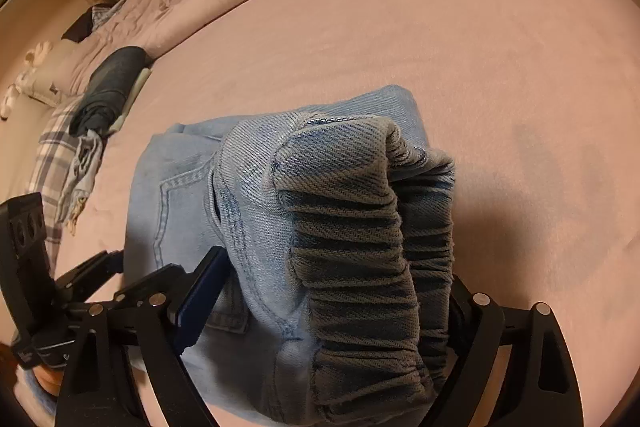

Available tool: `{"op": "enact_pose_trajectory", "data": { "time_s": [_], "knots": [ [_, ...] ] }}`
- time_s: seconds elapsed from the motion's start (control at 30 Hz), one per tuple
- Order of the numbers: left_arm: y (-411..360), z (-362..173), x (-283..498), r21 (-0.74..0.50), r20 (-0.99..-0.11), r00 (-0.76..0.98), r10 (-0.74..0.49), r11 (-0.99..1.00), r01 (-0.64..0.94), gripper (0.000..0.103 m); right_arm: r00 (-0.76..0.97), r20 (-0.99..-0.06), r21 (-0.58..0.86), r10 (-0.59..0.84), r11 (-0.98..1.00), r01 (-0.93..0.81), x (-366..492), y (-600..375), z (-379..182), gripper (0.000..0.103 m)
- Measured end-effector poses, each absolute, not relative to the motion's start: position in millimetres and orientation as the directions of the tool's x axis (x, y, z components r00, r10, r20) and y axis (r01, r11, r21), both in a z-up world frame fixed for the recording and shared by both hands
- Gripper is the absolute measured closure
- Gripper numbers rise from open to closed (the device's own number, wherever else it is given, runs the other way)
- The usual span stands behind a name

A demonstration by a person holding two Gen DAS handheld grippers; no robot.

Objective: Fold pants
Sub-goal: 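Hold the folded jeans flat with both tools, then keep both tools pressed on the jeans stack, cuffs and back pocket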

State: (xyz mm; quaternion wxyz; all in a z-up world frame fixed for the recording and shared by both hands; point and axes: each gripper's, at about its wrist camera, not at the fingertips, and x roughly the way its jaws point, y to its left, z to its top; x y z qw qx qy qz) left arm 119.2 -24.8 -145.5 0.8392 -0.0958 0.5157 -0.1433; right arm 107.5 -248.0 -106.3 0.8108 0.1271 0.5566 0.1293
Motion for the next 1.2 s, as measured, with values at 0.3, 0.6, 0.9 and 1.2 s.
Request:
{"op": "enact_pose_trajectory", "data": {
  "time_s": [0.3, 0.6, 0.9, 1.2],
  "knots": [
    [-19, -137, 112, -0.309, -0.823, 0.462, -0.332, 0.942, 0.127, 0.064, 0.391, -0.857, 0.344, 0.335, 0.938, -0.049, 98, -248, -98, 0.025],
    [-19, -125, 98, -0.304, -0.796, 0.514, -0.321, 0.945, 0.121, 0.075, 0.462, -0.833, 0.309, 0.305, 0.948, -0.068, 87, -243, -79, 0.045],
    [-15, -113, 81, -0.305, -0.778, 0.545, -0.314, 0.946, 0.110, 0.075, 0.504, -0.797, 0.312, 0.333, 0.941, -0.128, 79, -228, -61, 0.054],
    [-6, -102, 69, -0.305, -0.763, 0.575, -0.295, 0.949, 0.082, 0.075, 0.522, -0.773, 0.307, 0.361, 0.932, -0.190, 71, -209, -47, 0.055]
  ]
}}
